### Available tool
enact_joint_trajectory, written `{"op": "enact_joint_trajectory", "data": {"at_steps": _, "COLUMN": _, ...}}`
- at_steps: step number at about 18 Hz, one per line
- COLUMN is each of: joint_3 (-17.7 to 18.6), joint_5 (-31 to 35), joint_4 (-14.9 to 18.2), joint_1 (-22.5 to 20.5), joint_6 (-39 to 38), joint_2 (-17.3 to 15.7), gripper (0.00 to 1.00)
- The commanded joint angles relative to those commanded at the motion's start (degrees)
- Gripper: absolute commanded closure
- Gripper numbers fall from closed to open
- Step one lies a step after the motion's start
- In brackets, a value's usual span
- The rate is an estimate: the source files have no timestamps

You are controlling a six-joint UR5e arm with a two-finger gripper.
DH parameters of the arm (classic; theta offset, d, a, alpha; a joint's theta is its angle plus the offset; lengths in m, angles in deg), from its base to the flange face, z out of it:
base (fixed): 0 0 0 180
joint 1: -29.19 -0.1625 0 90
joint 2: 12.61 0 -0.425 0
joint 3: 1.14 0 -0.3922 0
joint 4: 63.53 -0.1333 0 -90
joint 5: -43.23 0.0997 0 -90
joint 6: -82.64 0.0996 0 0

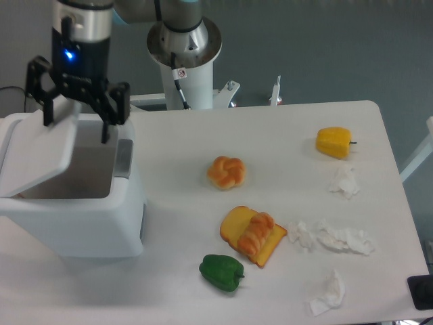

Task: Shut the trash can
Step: 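Lower the gripper against the raised lid, pushing it down shut, then press the gripper on the closed lid to seat it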

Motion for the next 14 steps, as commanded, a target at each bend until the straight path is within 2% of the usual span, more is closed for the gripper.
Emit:
{"op": "enact_joint_trajectory", "data": {"at_steps": 4, "joint_3": 1.0, "joint_5": 0.4, "joint_4": -0.2, "joint_1": -1.9, "joint_6": 2.0, "joint_2": 0.3, "gripper": 0.0}}
{"op": "enact_joint_trajectory", "data": {"at_steps": 7, "joint_3": 2.1, "joint_5": 0.8, "joint_4": -0.6, "joint_1": -2.0, "joint_6": 2.3, "joint_2": 0.6, "gripper": 0.0}}
{"op": "enact_joint_trajectory", "data": {"at_steps": 10, "joint_3": 4.1, "joint_5": 2.9, "joint_4": -2.5, "joint_1": -2.0, "joint_6": 2.3, "joint_2": 0.7, "gripper": 0.0}}
{"op": "enact_joint_trajectory", "data": {"at_steps": 14, "joint_3": 4.7, "joint_5": 3.8, "joint_4": -2.5, "joint_1": -1.9, "joint_6": 2.3, "joint_2": 1.6, "gripper": 0.0}}
